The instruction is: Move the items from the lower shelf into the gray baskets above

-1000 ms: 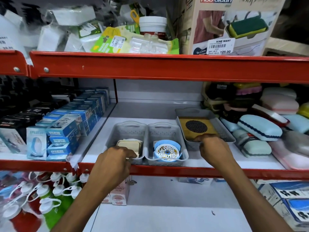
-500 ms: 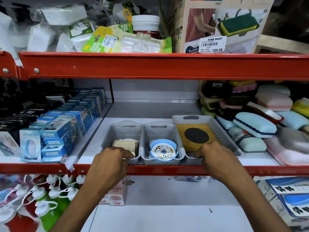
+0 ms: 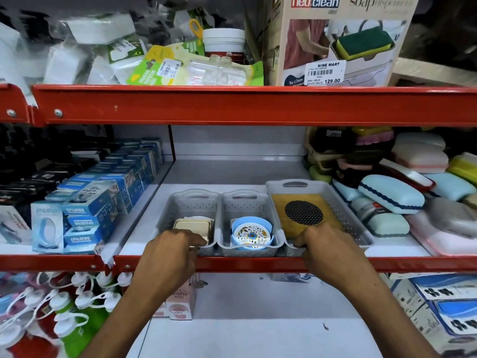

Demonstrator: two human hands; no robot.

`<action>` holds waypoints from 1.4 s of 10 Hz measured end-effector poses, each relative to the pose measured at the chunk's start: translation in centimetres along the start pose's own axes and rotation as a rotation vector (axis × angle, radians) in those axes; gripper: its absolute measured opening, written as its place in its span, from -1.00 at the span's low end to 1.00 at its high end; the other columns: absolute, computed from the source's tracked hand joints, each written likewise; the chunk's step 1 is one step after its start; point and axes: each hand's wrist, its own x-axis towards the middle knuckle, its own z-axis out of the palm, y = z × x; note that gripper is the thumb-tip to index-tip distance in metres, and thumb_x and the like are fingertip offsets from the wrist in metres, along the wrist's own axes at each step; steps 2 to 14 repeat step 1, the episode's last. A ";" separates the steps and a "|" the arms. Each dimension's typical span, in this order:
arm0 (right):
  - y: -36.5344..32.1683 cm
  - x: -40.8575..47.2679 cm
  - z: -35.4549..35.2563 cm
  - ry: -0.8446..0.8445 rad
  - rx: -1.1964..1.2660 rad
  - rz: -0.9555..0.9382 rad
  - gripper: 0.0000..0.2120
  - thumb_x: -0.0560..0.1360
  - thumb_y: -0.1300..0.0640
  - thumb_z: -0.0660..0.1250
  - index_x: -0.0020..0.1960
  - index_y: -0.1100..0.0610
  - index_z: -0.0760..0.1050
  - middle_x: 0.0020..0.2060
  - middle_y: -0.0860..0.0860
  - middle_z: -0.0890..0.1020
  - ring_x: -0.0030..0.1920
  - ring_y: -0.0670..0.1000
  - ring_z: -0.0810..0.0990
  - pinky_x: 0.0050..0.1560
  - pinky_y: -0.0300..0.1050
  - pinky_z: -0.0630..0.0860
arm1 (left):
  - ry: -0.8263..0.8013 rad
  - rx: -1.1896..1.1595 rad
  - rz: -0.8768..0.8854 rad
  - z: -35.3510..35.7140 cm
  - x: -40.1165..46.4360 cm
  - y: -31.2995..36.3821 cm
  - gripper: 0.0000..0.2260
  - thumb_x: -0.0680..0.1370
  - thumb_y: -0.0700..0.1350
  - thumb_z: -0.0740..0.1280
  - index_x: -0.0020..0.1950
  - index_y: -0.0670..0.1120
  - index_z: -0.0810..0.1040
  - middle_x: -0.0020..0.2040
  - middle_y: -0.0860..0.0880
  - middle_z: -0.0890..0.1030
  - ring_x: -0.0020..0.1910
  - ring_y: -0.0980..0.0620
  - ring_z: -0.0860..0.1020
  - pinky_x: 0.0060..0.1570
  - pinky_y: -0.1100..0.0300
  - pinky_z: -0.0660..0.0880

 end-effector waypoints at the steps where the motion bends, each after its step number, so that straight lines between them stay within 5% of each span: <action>1: -0.6 -0.2 0.4 0.095 0.028 0.010 -0.62 0.45 0.20 0.32 0.25 0.00 0.53 0.13 0.02 0.62 0.04 0.09 0.56 -0.03 -0.06 0.52 | 0.059 -0.002 0.035 0.3 -0.2 0.2 -0.64 0.45 -0.18 0.38 0.22 0.07 0.64 0.23 0.07 0.68 0.15 0.00 0.63 0.14 0.07 0.58; 14: -0.6 -0.2 0.4 0.095 0.028 0.010 -0.62 0.45 0.20 0.32 0.25 0.00 0.53 0.13 0.02 0.62 0.04 0.09 0.56 -0.03 -0.06 0.52 | 0.059 -0.002 0.035 0.3 -0.2 0.2 -0.64 0.45 -0.18 0.38 0.22 0.07 0.64 0.23 0.07 0.68 0.15 0.00 0.63 0.14 0.07 0.58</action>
